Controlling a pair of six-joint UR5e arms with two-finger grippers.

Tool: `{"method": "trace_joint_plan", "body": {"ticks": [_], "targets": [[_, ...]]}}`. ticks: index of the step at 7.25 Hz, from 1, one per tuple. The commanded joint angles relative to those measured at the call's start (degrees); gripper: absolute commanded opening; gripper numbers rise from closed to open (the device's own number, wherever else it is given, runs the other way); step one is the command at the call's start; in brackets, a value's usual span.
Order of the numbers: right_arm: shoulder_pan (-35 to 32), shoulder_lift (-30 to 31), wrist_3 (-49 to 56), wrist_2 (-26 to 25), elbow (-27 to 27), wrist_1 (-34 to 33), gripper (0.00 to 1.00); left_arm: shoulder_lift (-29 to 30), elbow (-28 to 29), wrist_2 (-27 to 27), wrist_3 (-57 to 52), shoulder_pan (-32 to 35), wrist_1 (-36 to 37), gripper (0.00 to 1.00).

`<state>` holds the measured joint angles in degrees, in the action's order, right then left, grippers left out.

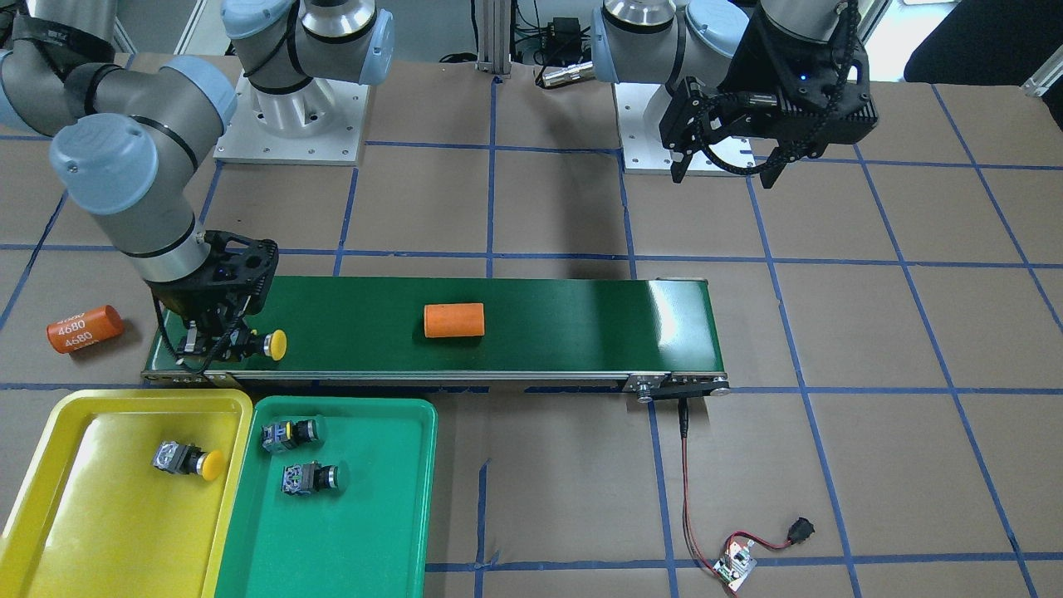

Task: Sort buttons by color to trays
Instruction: 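Carry the yellow button into the yellow tray and open the right gripper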

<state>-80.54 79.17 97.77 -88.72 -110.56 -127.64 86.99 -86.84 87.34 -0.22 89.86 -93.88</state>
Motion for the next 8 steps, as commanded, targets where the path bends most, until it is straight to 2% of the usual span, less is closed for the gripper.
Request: {"method": "trace_joint_plan", "body": {"ticks": [1, 2, 3, 4, 5, 7, 8], "targets": [[0.6, -8.8, 2.2, -3.3, 13.2, 1.5, 0.00, 0.2, -0.3, -0.4, 0.0, 0.1, 0.0, 1.00], [1.9, -12.4, 2.6, -3.0, 16.4, 1.4, 0.00, 1.2, 0.8, -0.4, -1.1, -0.4, 0.8, 1.00], [4.6, -14.5, 2.7, -1.7, 16.6, 1.5, 0.01, 1.3, 0.3, -0.1, -0.3, -0.2, 1.0, 1.00], [5.8, -15.6, 5.4, -1.0, 16.7, 1.6, 0.37, 1.3, 0.1, 0.6, -0.2, -0.3, 1.1, 1.00], [5.9, -16.0, 8.1, -1.0, 16.1, 1.7, 0.99, 0.8, 0.0, 0.6, -0.2, -0.8, 1.1, 1.00], [6.1, -14.8, 8.1, -1.1, 16.1, 2.4, 1.00, 0.5, 1.1, 0.8, -0.1, -1.0, 0.9, 1.00], [6.1, -12.7, 8.0, -1.0, 16.1, 7.6, 1.00, -0.1, 0.7, 1.7, 0.3, -1.0, 0.5, 1.00]]}}
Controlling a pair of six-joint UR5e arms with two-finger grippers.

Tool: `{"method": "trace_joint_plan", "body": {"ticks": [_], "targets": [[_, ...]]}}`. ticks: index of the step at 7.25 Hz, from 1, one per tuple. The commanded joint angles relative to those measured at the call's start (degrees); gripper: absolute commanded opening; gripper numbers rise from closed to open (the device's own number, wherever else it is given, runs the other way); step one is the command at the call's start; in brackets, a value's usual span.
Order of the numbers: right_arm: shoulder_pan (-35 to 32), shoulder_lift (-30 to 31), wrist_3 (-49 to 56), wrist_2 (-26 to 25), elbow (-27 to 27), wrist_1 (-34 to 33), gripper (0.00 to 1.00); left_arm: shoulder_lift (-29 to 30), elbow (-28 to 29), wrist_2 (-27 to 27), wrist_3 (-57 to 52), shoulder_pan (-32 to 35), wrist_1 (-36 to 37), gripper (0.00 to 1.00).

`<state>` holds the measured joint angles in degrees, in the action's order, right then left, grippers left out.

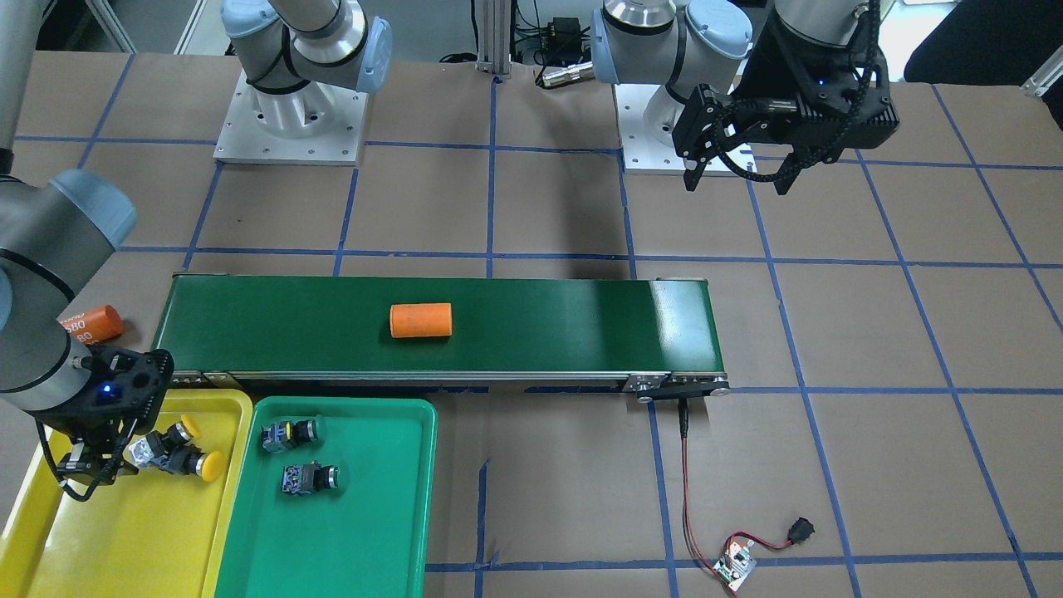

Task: Sort buttons by color to trays
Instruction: 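Carry the yellow button into the yellow tray and open the right gripper, then raise the right gripper out of the yellow tray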

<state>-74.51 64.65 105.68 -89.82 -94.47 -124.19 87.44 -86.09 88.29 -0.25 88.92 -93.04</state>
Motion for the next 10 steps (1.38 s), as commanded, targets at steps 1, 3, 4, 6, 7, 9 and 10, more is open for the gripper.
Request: {"method": "trace_joint_plan", "body": {"ticks": [1, 3, 4, 6, 7, 9, 10], "targets": [[-0.4, 5.0, -0.9, 0.0, -0.1, 7.1, 1.00, -0.7, -0.9, 4.3, 1.5, 0.1, -0.5, 1.00], [-1.9, 9.5, -4.6, 1.0, -1.0, 15.8, 1.00, -0.7, -0.9, 4.8, 1.8, 0.2, 0.0, 1.00], [-2.3, 13.0, -4.6, 1.2, -4.4, 15.6, 1.00, -0.8, -0.9, 5.2, 1.9, 0.2, 0.2, 1.00], [-3.1, 18.7, -11.1, 1.1, -7.6, 15.6, 1.00, -0.7, -0.8, 5.6, 2.1, 0.0, 0.1, 1.00], [-4.2, 19.5, -17.0, 0.7, -7.0, 17.4, 1.00, -0.7, -0.7, 5.7, 2.0, 0.0, 0.1, 1.00], [-8.3, 20.4, -30.7, 1.2, 0.2, 25.3, 1.00, -0.3, -0.7, 5.6, 1.9, -0.1, 0.2, 1.00], [-11.3, 20.4, -35.4, 1.1, 3.7, 27.4, 1.00, 0.9, 0.3, 5.6, 1.9, -0.1, 0.2, 1.00]]}}
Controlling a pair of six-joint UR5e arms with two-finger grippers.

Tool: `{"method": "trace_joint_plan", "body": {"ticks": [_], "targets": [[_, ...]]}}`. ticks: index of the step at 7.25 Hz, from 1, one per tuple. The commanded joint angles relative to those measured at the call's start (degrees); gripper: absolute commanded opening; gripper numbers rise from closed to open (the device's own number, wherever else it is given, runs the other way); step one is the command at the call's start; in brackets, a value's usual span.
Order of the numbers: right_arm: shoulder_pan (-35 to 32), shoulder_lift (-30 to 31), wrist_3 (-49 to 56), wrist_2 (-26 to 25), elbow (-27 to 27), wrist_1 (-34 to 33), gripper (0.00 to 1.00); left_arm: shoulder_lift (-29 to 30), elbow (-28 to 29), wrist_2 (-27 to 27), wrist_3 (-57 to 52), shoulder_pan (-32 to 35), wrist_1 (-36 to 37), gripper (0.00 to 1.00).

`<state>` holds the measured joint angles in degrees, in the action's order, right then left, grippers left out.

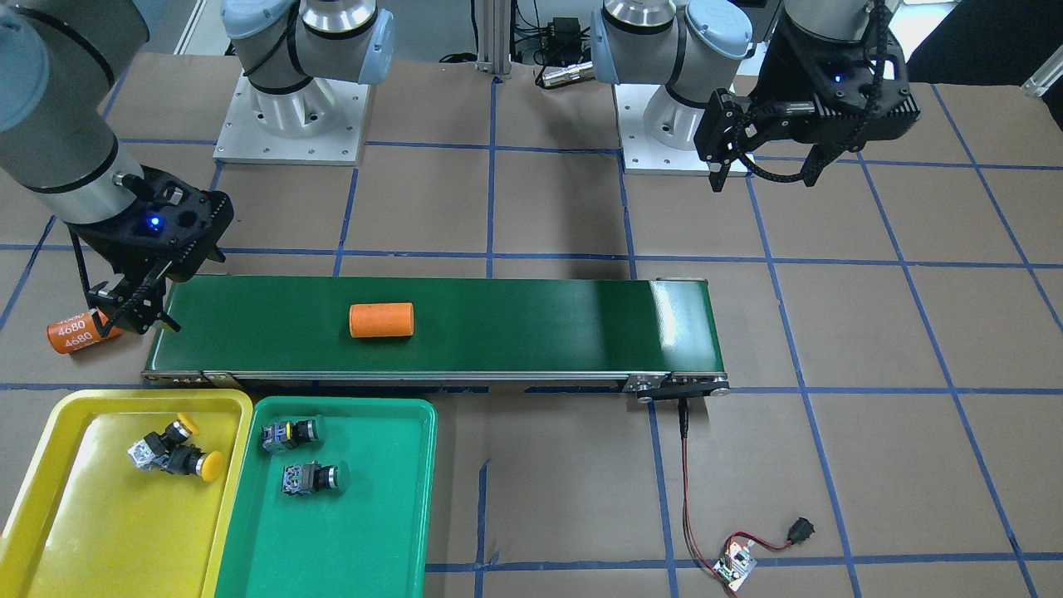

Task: Sort buttons by color to trays
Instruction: 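Raise the right gripper out of the yellow tray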

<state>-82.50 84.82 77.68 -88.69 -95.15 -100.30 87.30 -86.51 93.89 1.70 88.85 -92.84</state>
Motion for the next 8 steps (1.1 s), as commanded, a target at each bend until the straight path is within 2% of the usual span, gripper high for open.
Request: {"method": "trace_joint_plan", "body": {"ticks": [1, 3, 5, 8], "targets": [[-5.0, 0.6, -11.4, 0.2, 6.4, 4.1, 1.00, 1.3, 0.7, 1.1, 0.1, -0.1, 0.1, 1.00], [-7.2, 1.7, -29.6, -0.1, 6.7, 5.4, 1.00, 0.2, 1.1, 1.3, 0.0, -0.1, -0.1, 1.00], [-7.3, 3.8, -58.4, -0.1, 6.8, 5.4, 1.00, -0.3, 0.6, 1.5, 0.0, 0.0, -0.5, 1.00], [-7.4, 5.3, -78.5, -0.5, 7.7, 8.7, 1.00, -0.4, 0.5, 1.6, 0.1, 0.1, -0.7, 1.00]]}}
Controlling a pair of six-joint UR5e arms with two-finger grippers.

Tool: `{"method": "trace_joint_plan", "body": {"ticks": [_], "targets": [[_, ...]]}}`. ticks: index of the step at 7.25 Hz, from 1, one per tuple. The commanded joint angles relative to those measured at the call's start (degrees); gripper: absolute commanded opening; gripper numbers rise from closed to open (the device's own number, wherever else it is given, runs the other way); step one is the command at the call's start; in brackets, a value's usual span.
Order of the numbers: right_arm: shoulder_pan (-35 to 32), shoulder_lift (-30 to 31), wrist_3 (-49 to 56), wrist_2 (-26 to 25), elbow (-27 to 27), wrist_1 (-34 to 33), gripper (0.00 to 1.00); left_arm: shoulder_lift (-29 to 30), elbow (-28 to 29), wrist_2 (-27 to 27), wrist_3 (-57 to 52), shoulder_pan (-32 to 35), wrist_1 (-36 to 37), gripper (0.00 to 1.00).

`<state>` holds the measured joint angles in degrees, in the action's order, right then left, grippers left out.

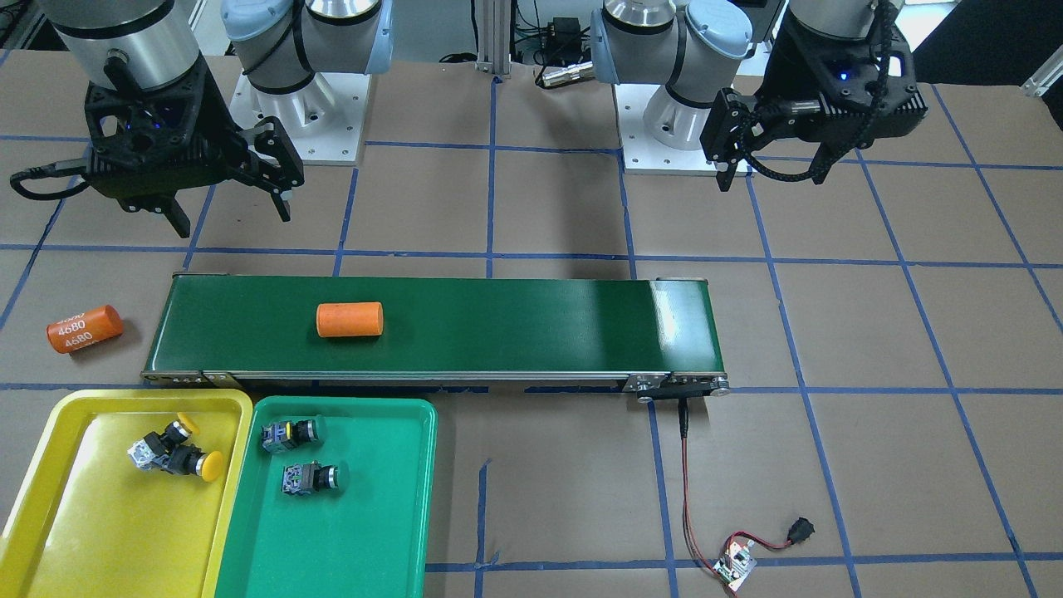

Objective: Sort buttons by color to trays

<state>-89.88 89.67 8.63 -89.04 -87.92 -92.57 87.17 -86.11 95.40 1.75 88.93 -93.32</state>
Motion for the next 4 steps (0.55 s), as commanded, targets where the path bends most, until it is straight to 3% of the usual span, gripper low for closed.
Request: {"method": "trace_joint_plan", "body": {"ticks": [1, 3, 4], "targets": [[0.0, 1.6, -9.6, 0.7, 0.5, 0.9, 1.00, -0.6, 0.5, 0.1, 0.0, 0.0, -1.9, 1.00], [0.2, 5.2, -6.9, -0.1, -0.7, 0.6, 1.00, -0.6, 0.7, 0.1, 0.0, 0.0, -2.6, 1.00], [0.1, 4.0, -7.3, 0.4, -1.2, 1.2, 1.00, -0.8, 0.2, 0.1, 0.0, 0.0, -3.1, 1.00]]}}
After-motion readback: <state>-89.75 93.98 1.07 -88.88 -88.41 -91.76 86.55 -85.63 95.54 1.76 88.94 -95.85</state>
